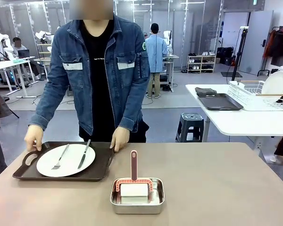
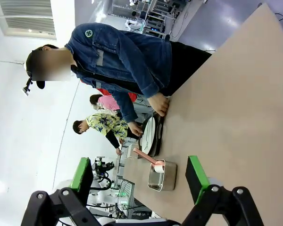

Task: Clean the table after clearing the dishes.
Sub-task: When the right (or left) Handle tray is removed, use the right hand (or left hand) to clean the right (or left) side of the table with the Lint Roller.

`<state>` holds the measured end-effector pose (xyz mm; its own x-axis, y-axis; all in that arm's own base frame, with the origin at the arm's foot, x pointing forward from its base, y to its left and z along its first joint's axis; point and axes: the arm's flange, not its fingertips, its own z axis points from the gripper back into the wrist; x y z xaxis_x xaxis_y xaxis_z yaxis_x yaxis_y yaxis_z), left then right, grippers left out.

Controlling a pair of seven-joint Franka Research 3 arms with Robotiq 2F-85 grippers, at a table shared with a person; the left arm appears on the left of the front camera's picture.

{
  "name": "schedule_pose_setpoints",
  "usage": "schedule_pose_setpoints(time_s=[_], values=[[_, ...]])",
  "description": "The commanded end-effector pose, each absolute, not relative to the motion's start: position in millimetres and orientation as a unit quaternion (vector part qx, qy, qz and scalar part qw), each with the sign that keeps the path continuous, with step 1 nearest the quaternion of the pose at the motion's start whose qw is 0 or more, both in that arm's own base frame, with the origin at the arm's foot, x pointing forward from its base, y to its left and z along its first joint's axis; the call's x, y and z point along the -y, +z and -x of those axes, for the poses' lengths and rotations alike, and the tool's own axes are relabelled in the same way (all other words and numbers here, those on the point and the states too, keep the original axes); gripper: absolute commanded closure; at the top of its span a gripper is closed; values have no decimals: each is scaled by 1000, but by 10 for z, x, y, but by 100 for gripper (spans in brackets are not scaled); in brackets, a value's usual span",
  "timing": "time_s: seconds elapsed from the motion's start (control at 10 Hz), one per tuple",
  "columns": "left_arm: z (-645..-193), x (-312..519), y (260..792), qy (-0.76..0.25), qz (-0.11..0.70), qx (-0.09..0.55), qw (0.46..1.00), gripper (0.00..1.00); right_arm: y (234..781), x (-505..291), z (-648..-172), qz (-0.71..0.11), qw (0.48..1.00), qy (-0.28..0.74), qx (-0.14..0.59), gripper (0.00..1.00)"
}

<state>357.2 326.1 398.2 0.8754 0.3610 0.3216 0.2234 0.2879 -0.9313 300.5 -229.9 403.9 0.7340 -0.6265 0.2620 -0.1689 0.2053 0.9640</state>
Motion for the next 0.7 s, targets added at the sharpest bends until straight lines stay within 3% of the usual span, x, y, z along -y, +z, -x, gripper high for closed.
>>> schedule_pose_setpoints(time_s=[0.0,0.6], values=[[-3536,-3271,4004,45,597,247,762,0,4058,2298,-3029,-612,701,-161,329,0],[-3536,-3271,4004,45,597,247,762,0,4058,2298,-3029,-612,701,-161,329,0]])
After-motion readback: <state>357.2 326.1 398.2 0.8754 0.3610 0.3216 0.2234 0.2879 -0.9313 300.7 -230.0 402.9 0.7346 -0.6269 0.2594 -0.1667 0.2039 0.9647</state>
